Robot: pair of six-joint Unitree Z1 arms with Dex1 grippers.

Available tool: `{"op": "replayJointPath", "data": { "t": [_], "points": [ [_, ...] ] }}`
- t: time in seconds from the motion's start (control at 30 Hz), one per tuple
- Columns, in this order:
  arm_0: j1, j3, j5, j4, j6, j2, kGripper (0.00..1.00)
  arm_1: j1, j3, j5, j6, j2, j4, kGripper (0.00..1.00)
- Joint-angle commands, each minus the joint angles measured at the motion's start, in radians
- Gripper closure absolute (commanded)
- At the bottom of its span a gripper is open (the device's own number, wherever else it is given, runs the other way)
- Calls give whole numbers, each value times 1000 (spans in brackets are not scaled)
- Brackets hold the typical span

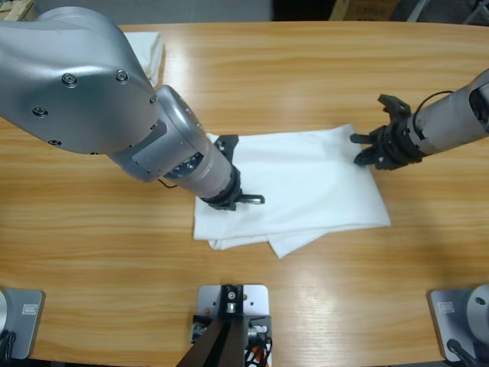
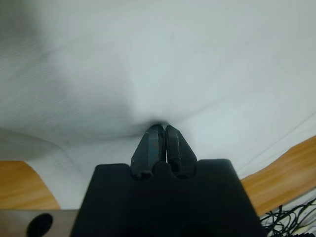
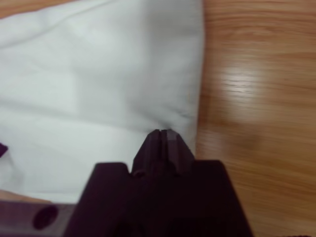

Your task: Fold clothes

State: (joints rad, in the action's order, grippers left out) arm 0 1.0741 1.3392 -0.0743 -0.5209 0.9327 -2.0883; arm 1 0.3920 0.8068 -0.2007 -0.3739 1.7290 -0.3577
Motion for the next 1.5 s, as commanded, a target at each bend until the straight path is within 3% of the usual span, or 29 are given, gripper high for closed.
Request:
{"op": "replayJointPath", "data": {
  "t": [0.03, 0.2, 0.33, 0.43, 0.53, 0.67, 0.73, 1.1, 1.37, 1.4, 1.43, 1.47, 1.5],
  "points": [
    [14, -28, -36, -19, 1, -106, 1000, -113, -23, 58, 81, 26, -29, 1000],
    [10, -31, -42, -18, 1, -107, 1000, -156, -21, 33, 84, -92, -61, 1000],
    [10, -31, -42, -15, -3, -107, 1000, -127, -5, -135, 42, -258, -158, 1000],
    [9, -29, -42, -13, -3, -108, 1000, -21, -15, -199, 31, -189, -116, 1000],
    [2, -30, -52, -13, -2, -110, 1000, -8, -75, -224, 35, -54, -2, 1000],
    [-2, -31, -57, -13, -2, -111, 1000, -5, -107, -197, 38, 52, 95, 1000],
    [-3, -31, -59, -13, 0, -111, 1000, -10, -112, -124, 35, 68, 95, 1000],
    [-5, -32, -67, -14, 0, -111, 1000, -31, -111, 37, 26, 18, 83, 1000],
    [-8, -33, -71, -14, -3, -111, 1000, -180, -98, 79, 36, -6, 70, 986],
    [-8, -32, -72, -14, -3, -111, 1000, -195, -89, 60, 36, -8, 38, 651],
    [-10, -32, -76, -14, -3, -112, 1000, -206, -67, -3, 41, -16, 8, 206],
    [-11, -33, -78, -15, -3, -111, 1000, -209, -55, -57, 46, -29, -3, 110],
    [-11, -34, -78, -16, -3, -111, 1000, -217, -46, -147, 60, -48, -5, 104]
  ]
}}
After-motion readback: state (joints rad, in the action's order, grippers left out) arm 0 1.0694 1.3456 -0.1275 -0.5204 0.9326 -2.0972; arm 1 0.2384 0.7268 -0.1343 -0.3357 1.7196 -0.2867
